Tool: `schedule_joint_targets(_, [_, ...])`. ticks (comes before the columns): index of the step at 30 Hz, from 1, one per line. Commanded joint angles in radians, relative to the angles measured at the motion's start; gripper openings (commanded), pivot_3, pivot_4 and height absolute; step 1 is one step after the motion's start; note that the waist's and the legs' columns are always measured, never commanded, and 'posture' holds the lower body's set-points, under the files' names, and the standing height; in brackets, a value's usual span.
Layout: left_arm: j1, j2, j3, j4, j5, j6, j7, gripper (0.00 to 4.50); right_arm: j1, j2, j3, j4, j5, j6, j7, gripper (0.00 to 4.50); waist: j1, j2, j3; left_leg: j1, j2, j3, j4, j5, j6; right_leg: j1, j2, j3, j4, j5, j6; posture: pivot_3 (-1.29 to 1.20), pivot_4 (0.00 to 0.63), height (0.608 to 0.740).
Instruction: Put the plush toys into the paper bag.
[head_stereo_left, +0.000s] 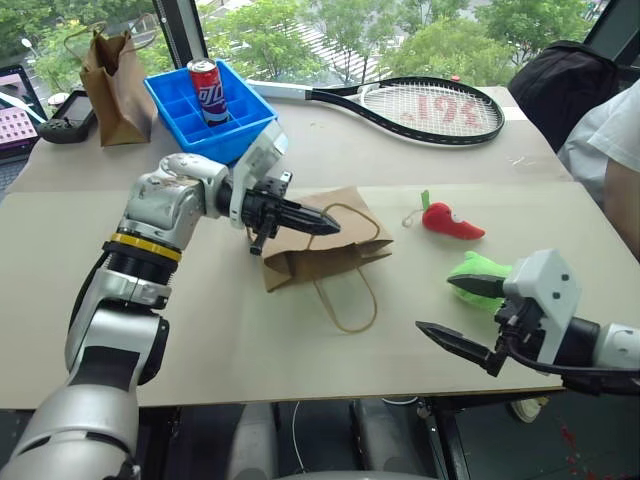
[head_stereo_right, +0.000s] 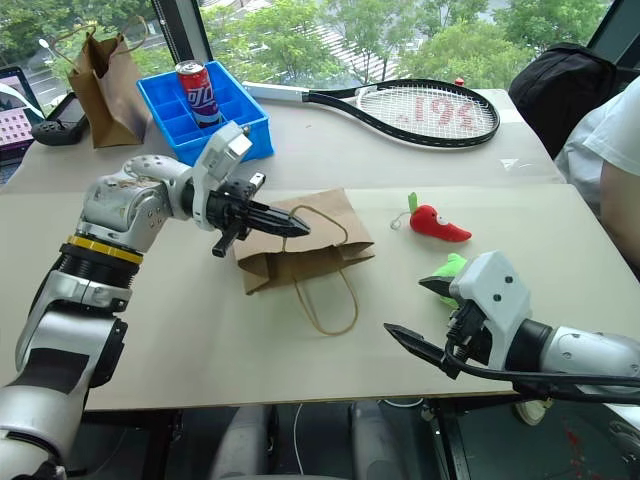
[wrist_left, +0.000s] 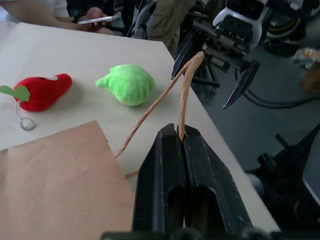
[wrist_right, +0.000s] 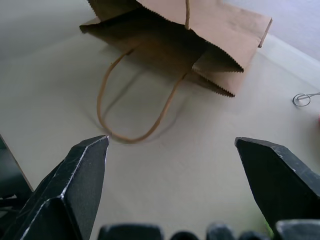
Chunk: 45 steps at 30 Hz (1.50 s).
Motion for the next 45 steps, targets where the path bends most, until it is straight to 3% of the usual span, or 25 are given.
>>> schedule_joint_targets(1, [-0.006,-0.044,0.085,-0.108,-0.074,0.154,0.143,0.00,-0.085,0.073,0.132,-0.015,-0.016,0.007,-0.127,3.45,0.002,0.001,0.000,-0.001,0.000,0.000,0.000,0.000,0.000,0.000,0.000,0.000,0.000,0.000,0.000,0.00,0.150,0.656])
schedule_joint_targets(6, [0.046,-0.115,0.161,-0.200,-0.128,0.221,0.282,0.00,-0.139,0.192,0.301,-0.001,-0.083,0.023,-0.255,1.61,0.004,0.001,0.000,-0.001,-0.001,0.000,0.000,0.000,0.000,0.000,0.000,0.001,0.000,0.000,0.000,0.00,0.150,0.656])
schedule_joint_targets(11, [0.082,-0.135,0.190,-0.262,-0.171,0.276,0.346,0.00,-0.215,0.315,0.421,0.078,-0.218,-0.007,-0.346,0.09,0.001,0.001,0.000,0.000,-0.001,-0.001,0.000,0.000,0.000,0.000,0.000,0.001,0.002,0.000,0.000,0.00,0.150,0.656])
schedule_joint_targets(26, [0.133,-0.240,0.269,-0.305,-0.286,0.359,0.513,0.00,-0.426,0.460,0.652,0.423,-0.538,-0.147,-0.264,0.09,0.001,0.001,0.000,-0.001,-0.002,0.000,0.001,0.001,0.000,-0.002,0.000,0.001,0.003,0.000,0.000,0.00,0.150,0.656])
schedule_joint_targets(33, [0.086,-0.267,0.350,-0.258,-0.314,0.337,0.609,0.00,-0.407,0.462,0.737,0.569,-0.667,-0.221,-0.189,0.09,0.001,0.002,0.000,-0.001,-0.002,0.000,0.001,0.001,0.000,-0.003,0.000,0.001,0.005,0.000,-0.001,0.00,0.150,0.656])
schedule_joint_targets(38, [-0.014,-0.244,0.424,-0.198,-0.339,0.339,0.635,0.00,-0.401,0.455,0.783,0.627,-0.751,-0.243,-0.151,0.09,0.001,0.001,0.000,-0.001,-0.002,-0.001,0.002,0.001,0.000,-0.002,0.000,0.001,0.005,0.001,-0.001,0.00,0.150,0.656])
schedule_joint_targets(45, [-0.140,-0.144,0.397,-0.214,-0.352,0.341,0.521,0.00,-0.411,0.481,0.788,0.654,-0.805,-0.249,-0.114,0.09,-0.004,0.002,-0.001,0.000,-0.002,-0.001,0.002,0.001,0.000,-0.002,0.000,0.001,0.005,0.001,-0.001,0.00,0.150,0.656])
